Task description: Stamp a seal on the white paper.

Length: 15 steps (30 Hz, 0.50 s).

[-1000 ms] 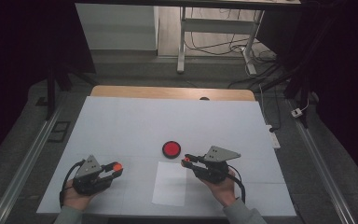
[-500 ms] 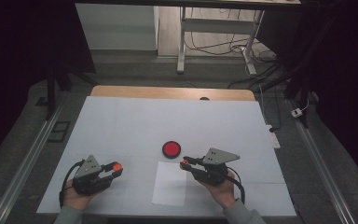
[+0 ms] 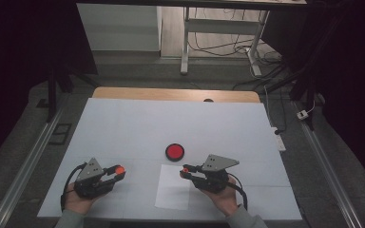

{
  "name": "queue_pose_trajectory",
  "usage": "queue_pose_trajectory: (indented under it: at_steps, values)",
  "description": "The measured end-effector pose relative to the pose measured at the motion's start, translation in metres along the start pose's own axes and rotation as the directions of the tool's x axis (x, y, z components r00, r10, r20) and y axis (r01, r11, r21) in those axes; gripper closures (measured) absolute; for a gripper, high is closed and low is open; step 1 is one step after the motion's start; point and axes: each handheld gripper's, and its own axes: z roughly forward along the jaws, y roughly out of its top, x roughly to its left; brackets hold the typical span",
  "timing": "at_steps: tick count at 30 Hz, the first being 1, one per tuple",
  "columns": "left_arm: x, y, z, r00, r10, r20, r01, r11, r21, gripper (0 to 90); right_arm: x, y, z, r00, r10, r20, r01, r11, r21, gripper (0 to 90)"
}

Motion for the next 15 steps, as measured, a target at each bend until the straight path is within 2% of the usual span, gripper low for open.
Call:
queue_pose_trajectory:
  at_steps: [15]
  values:
    - [-0.0005, 0.0001, 0.0002, 1.0000, 0.001, 0.001, -0.001, 1.0000, 0.001, 64.7, 0.0045, -0.0010, 0.0067, 0.9997, -0.006, -0.023, 0.006, 0.9998, 0.020, 72.2]
